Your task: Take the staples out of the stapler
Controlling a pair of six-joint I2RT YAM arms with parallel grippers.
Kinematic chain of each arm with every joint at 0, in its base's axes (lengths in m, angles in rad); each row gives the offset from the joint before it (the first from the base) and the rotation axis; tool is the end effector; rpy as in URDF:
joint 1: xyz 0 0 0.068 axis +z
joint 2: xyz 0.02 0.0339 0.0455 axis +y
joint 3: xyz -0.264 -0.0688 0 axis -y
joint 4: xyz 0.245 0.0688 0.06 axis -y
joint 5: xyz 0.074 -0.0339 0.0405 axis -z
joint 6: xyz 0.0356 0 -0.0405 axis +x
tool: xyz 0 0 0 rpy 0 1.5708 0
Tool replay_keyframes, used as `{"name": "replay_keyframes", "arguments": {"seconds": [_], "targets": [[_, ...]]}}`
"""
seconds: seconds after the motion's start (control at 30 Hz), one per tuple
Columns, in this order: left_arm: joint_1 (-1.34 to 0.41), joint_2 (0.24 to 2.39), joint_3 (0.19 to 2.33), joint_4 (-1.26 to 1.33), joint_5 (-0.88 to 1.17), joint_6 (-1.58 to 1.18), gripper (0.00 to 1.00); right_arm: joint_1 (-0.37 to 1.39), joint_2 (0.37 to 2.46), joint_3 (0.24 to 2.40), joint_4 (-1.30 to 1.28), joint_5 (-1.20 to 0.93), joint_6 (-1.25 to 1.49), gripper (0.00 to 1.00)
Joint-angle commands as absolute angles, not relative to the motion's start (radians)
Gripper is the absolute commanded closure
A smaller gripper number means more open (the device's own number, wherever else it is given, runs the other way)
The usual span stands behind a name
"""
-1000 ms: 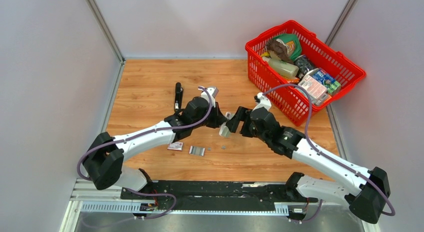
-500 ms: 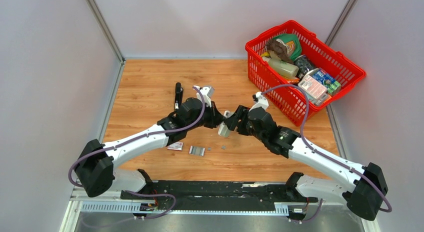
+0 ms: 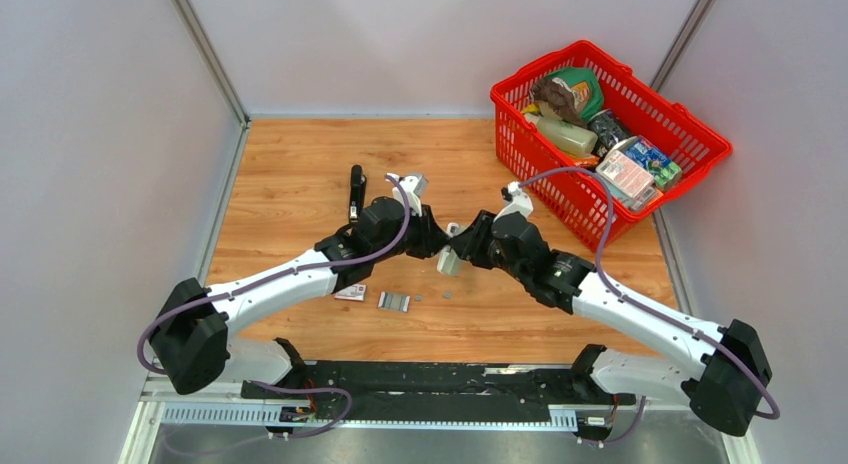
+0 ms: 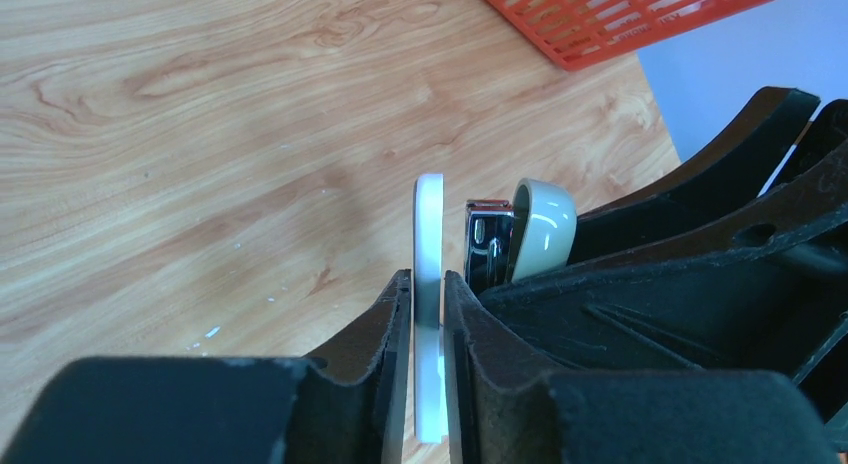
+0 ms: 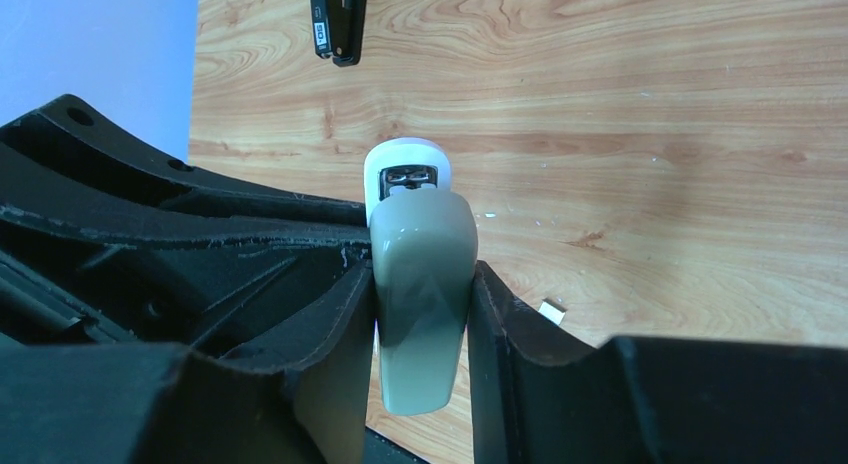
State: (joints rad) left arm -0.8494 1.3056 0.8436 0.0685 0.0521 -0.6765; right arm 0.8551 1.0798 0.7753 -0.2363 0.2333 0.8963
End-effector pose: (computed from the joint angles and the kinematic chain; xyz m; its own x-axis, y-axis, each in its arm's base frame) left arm 0.1954 -0.2250 0.2708 -0.6868 -0.1658 -0.7077 0.4510 0.6664 -0.5938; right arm 0.1639 0.1760 0.2742 -0.6828 0.3728 -0.6283 -0.1135 0.7955 0.5952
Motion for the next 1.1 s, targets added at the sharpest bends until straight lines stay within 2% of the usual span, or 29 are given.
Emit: {"name": "replay_keyframes", "arguments": {"seconds": [0.0, 0.17, 0.23, 0.37, 0.6, 0.9, 1.07], "targets": [[-0.857, 1.266, 0.859, 0.097, 0.100, -0.672, 0.72, 0.851, 1.118, 0.828, -0.216, 0.252, 0.868, 0.90], [-0.857, 1.215, 0.891, 0.005, 0.052, -0.624, 0.58, 0.851, 1.155, 0.861, -0.229, 0.245, 0.838, 0.94], [-0.857, 1.189, 0.907, -0.067, 0.025, -0.605, 0.57, 0.851, 1.164, 0.876, -0.233, 0.255, 0.825, 0.93], [-0.857, 1.132, 0.934, -0.175, -0.041, -0.563, 0.57, 0.853, 1.221, 0.943, -0.256, 0.276, 0.772, 0.90], [-0.857, 0.991, 0.957, -0.389, -0.144, -0.528, 0.57, 0.850, 1.468, 1.135, -0.281, 0.281, 0.701, 0.89], [-0.857, 0.787, 0.928, -0.632, -0.265, -0.518, 0.58, 0.845, 1.860, 1.547, -0.376, 0.275, 0.672, 0.84], [-0.857, 0.677, 0.888, -0.693, -0.302, -0.526, 0.58, 0.824, 2.095, 1.790, -0.498, 0.222, 0.704, 0.85]]}}
